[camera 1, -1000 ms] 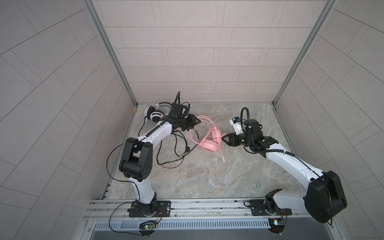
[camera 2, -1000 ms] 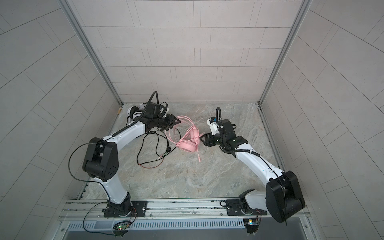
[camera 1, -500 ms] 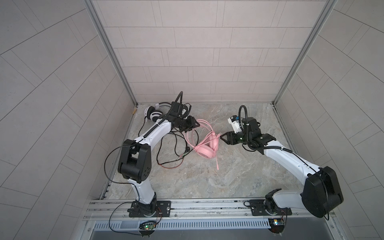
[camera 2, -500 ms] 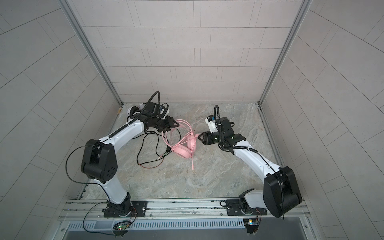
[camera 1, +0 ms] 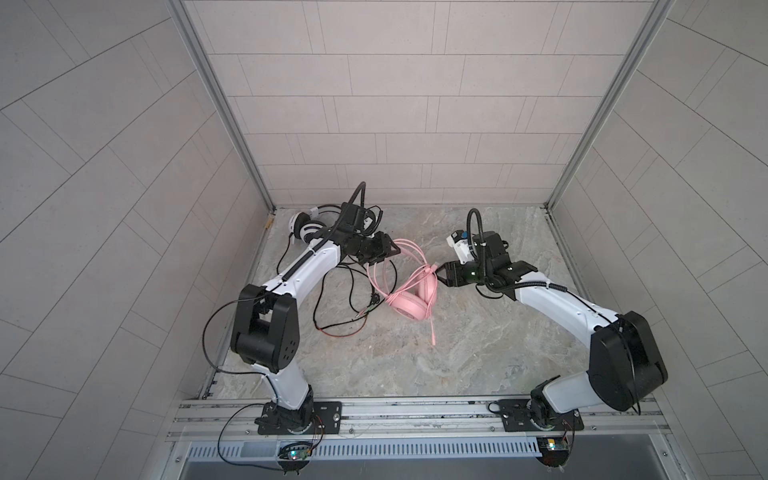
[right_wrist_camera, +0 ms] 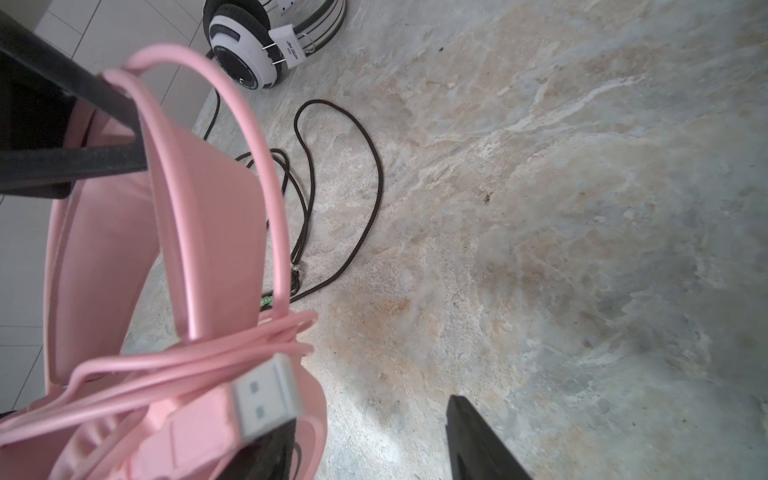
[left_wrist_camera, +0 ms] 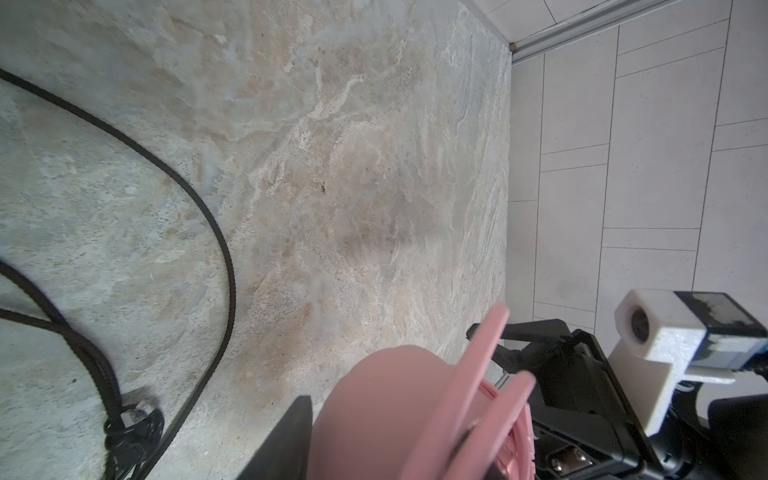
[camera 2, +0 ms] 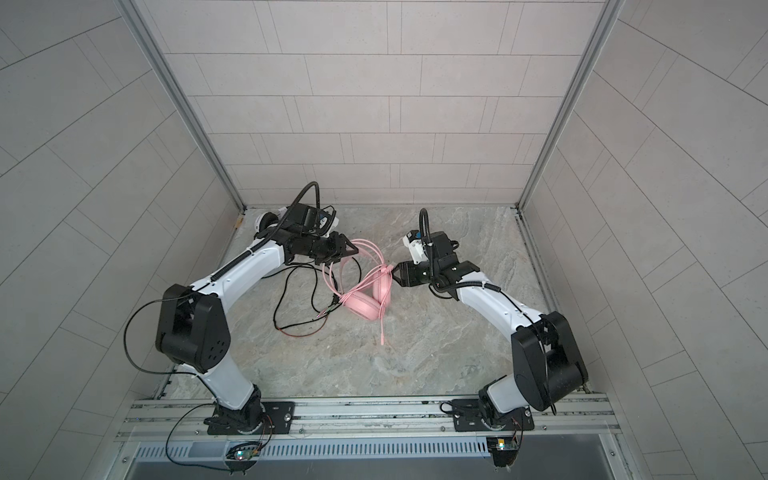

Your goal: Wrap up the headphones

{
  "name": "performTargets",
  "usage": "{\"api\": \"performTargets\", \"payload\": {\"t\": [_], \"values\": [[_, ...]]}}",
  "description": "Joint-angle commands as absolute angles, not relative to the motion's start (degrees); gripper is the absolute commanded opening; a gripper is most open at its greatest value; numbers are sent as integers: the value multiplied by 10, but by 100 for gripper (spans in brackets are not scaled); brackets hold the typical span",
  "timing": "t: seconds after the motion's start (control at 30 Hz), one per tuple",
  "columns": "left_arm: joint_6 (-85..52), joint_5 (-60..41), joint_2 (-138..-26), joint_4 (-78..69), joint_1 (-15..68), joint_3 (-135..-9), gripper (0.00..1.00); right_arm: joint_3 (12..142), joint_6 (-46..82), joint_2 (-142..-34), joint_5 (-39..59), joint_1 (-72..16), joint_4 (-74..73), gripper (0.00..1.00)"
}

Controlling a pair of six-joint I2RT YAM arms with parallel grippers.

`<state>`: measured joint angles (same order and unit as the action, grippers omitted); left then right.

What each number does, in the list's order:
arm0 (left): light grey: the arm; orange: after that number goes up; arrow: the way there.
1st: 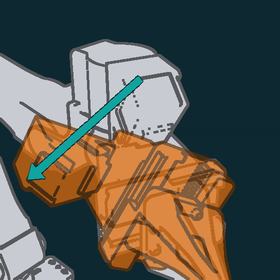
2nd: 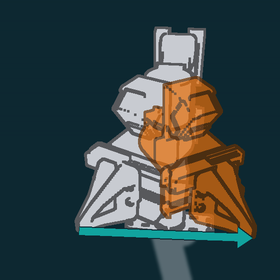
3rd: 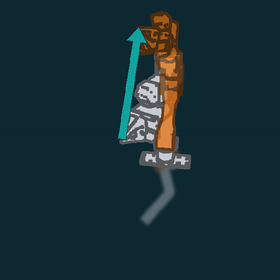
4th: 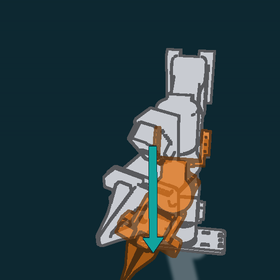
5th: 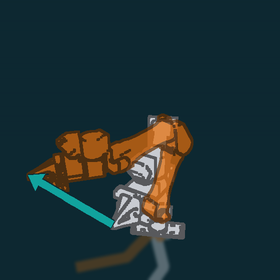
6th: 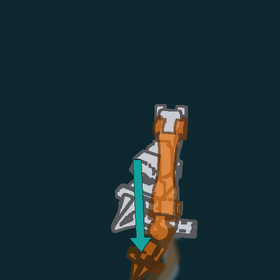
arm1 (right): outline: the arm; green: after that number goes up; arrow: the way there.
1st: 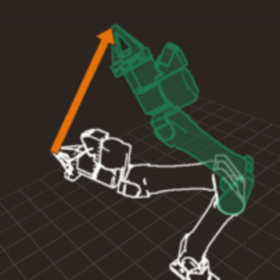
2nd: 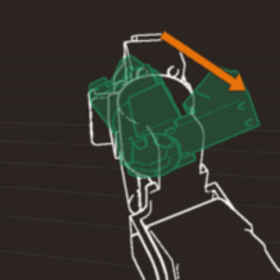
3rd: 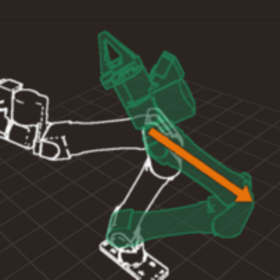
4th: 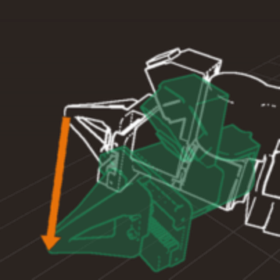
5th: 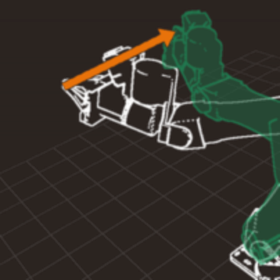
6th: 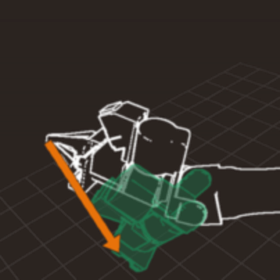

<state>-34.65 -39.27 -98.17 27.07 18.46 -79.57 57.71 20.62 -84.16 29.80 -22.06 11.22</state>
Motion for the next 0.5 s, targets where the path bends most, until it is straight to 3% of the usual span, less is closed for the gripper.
{"api": "performTargets", "payload": {"t": [0.0, 0.47], "values": [[-360, -431, -959, 272, 188, -795, 0, 596, 211, -848, 311, -224, 97, 60], [-435, -429, -1063, 179, 184, -840, 0, 539, 224, -781, 223, -204, 119, 59]]}}
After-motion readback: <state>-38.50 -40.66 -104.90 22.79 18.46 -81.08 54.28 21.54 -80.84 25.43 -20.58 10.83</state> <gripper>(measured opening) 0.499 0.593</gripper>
